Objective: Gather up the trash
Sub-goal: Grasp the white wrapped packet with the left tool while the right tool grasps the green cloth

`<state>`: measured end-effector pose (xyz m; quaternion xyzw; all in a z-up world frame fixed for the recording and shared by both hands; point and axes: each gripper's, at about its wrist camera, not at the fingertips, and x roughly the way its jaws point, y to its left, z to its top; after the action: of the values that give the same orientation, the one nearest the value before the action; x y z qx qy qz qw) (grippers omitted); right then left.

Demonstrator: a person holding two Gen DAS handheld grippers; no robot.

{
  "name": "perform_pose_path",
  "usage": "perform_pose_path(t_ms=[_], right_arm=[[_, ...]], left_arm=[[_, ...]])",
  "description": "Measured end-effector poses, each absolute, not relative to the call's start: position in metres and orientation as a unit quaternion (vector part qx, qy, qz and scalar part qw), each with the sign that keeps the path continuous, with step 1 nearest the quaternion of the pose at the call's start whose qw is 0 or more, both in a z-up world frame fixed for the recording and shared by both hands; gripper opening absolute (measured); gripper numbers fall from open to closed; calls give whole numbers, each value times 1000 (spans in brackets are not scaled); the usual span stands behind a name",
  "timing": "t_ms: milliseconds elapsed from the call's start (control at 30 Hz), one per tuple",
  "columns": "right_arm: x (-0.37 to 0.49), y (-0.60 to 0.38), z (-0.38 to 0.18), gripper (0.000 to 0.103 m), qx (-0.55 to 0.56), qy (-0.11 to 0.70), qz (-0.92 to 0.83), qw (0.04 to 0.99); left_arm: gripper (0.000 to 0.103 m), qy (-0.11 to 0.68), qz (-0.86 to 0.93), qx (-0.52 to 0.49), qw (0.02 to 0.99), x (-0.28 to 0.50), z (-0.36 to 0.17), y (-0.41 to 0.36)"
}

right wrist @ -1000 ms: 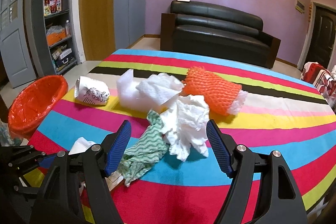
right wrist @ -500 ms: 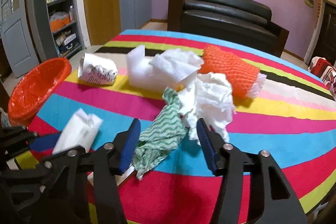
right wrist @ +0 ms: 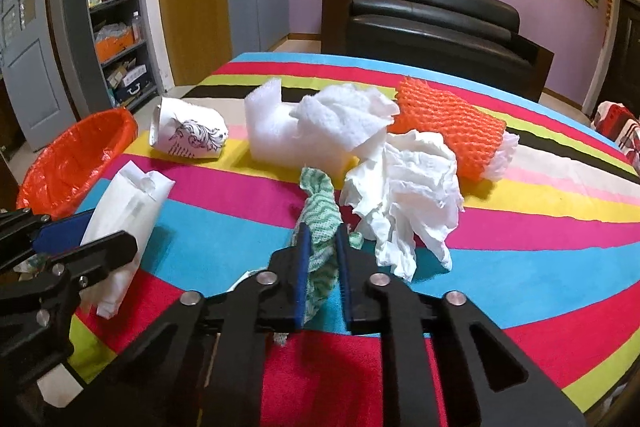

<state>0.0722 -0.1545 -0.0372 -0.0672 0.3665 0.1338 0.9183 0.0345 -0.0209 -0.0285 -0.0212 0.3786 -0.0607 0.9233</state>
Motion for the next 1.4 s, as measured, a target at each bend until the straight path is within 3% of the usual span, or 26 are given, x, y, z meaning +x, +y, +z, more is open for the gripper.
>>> perform_pose_path(t_ms=[633, 733, 767, 800, 867, 1033, 1133, 1300, 1400], right_arm=[[71, -160, -32, 10, -49, 374, 128, 917], [73, -158, -36, 19, -51, 380, 127, 915], [72, -157, -36, 33, -51, 379, 126, 915], [72, -156, -36, 54, -49, 379, 127, 915], [71, -155, -36, 62, -47, 373, 126, 918], [75, -148, -40, 61, -52, 383, 125, 914], [80, -146, -46, 56, -53, 396, 115, 910], [82, -148, -47, 29, -55, 397, 94, 912], [83, -151, -46, 26, -49, 396, 92, 912]], left_arm=[[29, 372, -53, -28, 926, 39, -22, -14], [29, 371, -52, -30, 927, 39, -22, -13], [29, 371, -52, -30, 927, 39, -22, -14], [29, 372, -52, -31, 926, 39, -22, -14], [29, 371, -51, -31, 927, 39, -22, -14], [29, 370, -50, -33, 927, 40, -21, -13], [29, 370, -50, -33, 927, 40, -21, -11], [29, 370, -45, -37, 927, 39, -19, -5], [29, 367, -39, -41, 929, 40, -17, 0]])
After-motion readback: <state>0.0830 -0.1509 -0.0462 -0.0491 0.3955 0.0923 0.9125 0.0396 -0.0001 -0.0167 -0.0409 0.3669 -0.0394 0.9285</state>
